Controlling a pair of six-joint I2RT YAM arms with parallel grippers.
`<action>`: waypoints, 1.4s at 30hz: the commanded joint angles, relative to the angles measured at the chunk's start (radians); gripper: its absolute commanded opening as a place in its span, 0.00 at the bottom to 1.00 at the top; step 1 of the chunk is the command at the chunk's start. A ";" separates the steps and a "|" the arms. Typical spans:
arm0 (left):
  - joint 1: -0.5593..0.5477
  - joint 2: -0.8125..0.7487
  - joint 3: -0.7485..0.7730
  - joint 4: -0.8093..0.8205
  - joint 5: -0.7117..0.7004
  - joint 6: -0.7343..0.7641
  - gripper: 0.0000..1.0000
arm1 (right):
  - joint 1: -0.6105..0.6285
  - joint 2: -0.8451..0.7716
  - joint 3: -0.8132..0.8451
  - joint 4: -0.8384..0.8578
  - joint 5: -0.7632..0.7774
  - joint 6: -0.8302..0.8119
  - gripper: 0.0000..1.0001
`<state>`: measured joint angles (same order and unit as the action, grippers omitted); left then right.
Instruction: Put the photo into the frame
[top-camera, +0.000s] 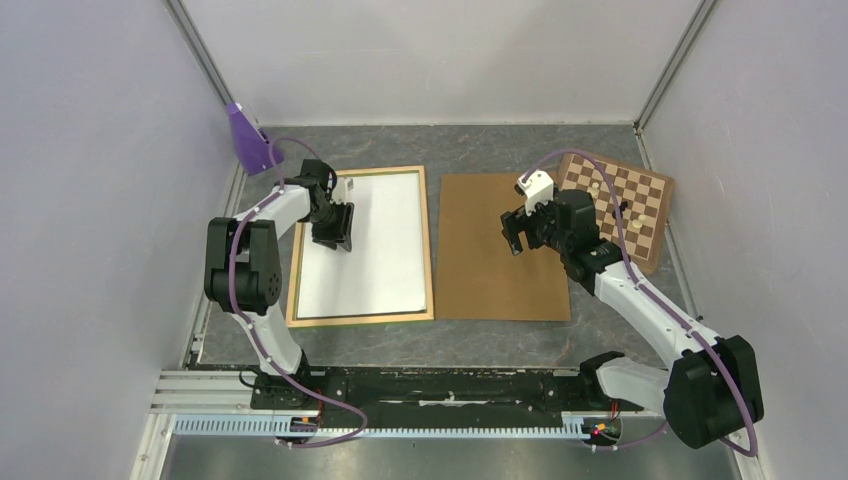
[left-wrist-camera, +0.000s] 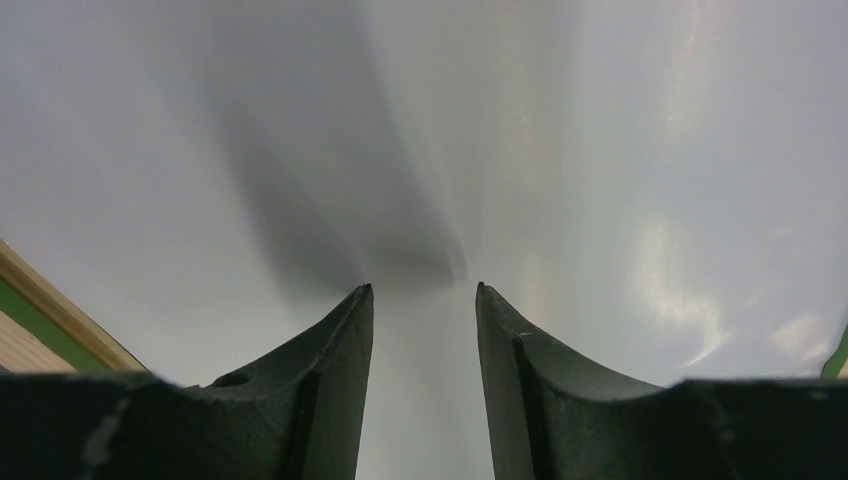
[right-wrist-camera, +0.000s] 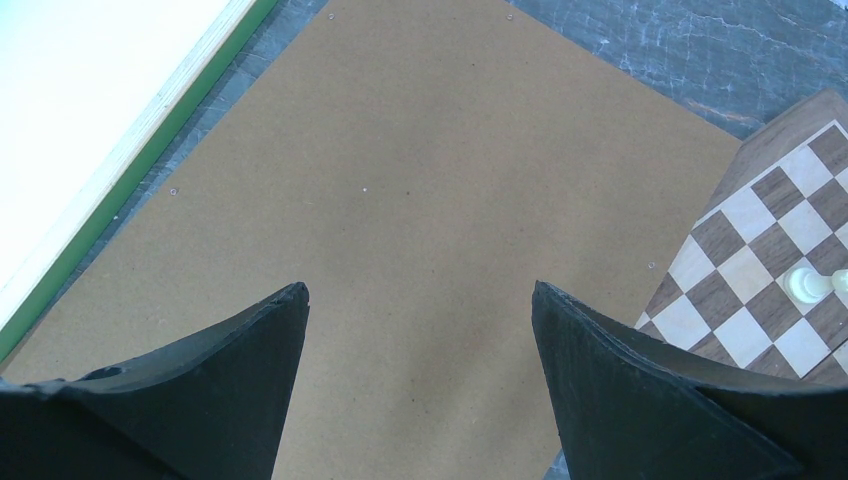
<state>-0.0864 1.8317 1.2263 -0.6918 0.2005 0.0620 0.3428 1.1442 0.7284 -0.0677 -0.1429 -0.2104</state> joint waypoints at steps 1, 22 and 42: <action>0.005 -0.014 -0.004 0.032 -0.025 0.038 0.49 | -0.005 -0.024 0.000 0.035 -0.013 0.005 0.85; 0.022 -0.003 -0.030 0.052 -0.059 0.048 0.48 | -0.007 -0.023 0.000 0.035 -0.018 0.008 0.85; 0.022 -0.034 0.034 0.001 0.015 0.024 0.52 | -0.008 -0.024 0.000 0.030 0.002 0.008 0.85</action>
<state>-0.0669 1.8317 1.2110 -0.6811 0.1757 0.0685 0.3416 1.1397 0.7284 -0.0677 -0.1524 -0.2096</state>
